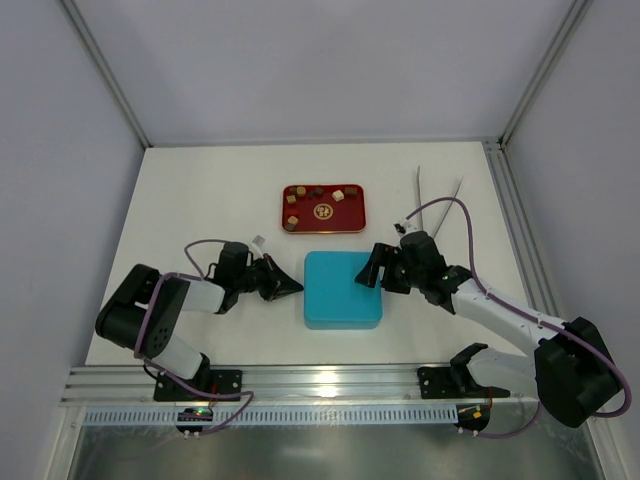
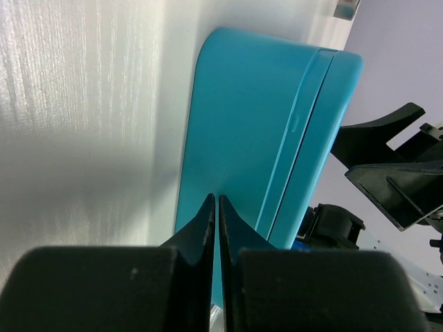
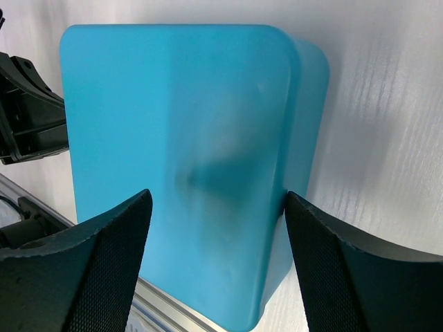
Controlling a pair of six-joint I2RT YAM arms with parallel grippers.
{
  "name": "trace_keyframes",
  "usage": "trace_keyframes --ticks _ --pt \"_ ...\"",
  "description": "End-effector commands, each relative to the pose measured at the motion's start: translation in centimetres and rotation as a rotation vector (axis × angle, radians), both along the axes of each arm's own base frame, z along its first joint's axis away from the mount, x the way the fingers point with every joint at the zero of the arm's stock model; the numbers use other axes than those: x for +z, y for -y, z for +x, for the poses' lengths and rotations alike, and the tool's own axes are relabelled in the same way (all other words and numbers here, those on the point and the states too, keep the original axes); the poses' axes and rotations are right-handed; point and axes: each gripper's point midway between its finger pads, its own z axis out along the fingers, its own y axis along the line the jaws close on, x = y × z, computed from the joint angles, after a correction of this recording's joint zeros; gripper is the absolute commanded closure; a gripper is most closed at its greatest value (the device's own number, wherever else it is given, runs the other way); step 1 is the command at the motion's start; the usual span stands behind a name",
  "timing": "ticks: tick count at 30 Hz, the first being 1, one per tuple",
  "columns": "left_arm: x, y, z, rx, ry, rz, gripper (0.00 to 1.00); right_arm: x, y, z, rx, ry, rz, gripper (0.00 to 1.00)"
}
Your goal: Pack the chocolate
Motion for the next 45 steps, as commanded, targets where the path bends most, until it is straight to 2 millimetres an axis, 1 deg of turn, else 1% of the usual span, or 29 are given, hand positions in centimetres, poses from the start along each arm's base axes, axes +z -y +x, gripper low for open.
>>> trace_keyframes --ticks 1,9,12,13,25,34,40,45 --pt "0.9 0.8 0.1 -0.035 0.048 -0.028 1.0 1.5 -0.9 0.7 0.005 0.052 0.056 0.23" --pt "0.6 0.8 -0.3 -0.059 0.042 -0.009 1.0 2.3 -1.0 0.7 0.007 0.06 0.065 0.25" --pt "0.7 0.8 -0.1 -0.06 0.047 -0.001 0.99 2.5 -0.9 0.6 0.008 0.065 0.064 0.27" --pt "0.6 0.8 -0.2 -0.063 0.043 0.005 1.0 2.8 -0.9 0.7 0.006 0.07 0.067 0.28" --pt "0.8 0.6 -0.2 -0.077 0.05 0.04 0.99 3.5 -1.0 0.8 0.006 0.084 0.078 0.29" --pt "0.6 0.7 -0.4 -0.089 0.044 0.057 0.99 3.7 -1.0 0.9 0.006 0.088 0.077 0.29" --pt "0.6 0.9 -0.5 -0.103 0.044 0.061 1.0 3.9 -1.5 1.0 0.026 0.083 0.079 0.28" --pt "0.6 1.3 -0.6 -0.113 0.047 0.068 1.0 2.8 -1.5 0.9 0.035 0.052 0.055 0.27"
